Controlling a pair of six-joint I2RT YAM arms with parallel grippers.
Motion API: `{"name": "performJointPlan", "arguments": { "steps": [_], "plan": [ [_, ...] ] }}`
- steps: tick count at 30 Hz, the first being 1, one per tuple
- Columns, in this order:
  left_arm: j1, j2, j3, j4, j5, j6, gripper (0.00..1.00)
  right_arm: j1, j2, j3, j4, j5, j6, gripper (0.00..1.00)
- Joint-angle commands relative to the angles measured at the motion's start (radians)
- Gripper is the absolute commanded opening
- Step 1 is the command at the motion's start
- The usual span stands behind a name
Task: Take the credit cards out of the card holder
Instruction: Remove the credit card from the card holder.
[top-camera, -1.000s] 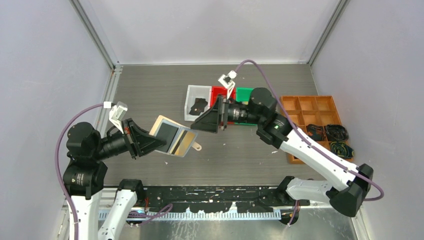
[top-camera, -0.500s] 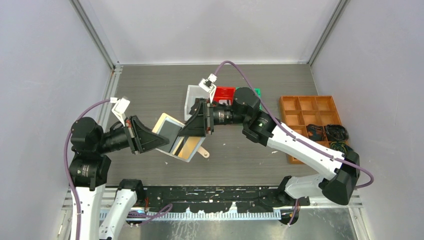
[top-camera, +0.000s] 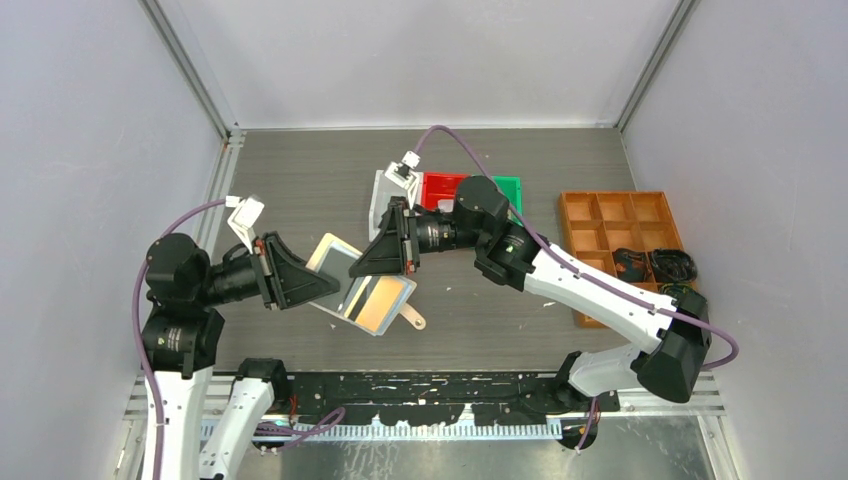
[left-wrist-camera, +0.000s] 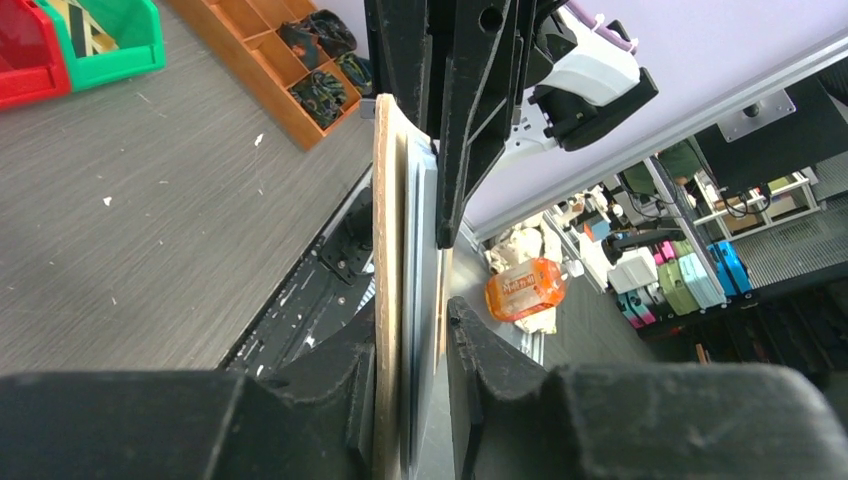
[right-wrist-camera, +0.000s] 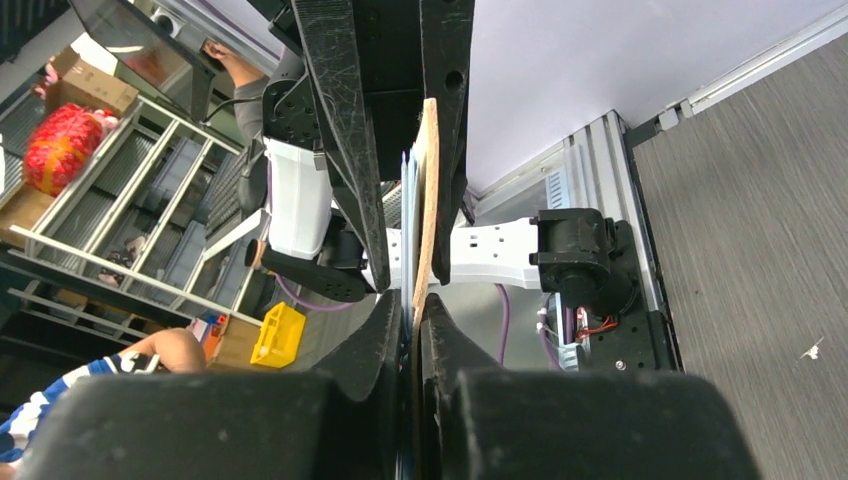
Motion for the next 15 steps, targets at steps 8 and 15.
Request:
{"name": "performJointPlan", "arguments": {
  "steps": [8,15],
  "plan": [
    [-0.002,0.007,-0.009,0.029,0.083,-0.001,0.23,0.020,-0.004,0.097,-0.082,-0.046,-0.112,0.01],
    [-0.002,0.038,0.013,-0.046,0.103,0.069,0.22,0.035,0.029,0.175,-0.258,-0.063,-0.214,0.01]
  ]
}}
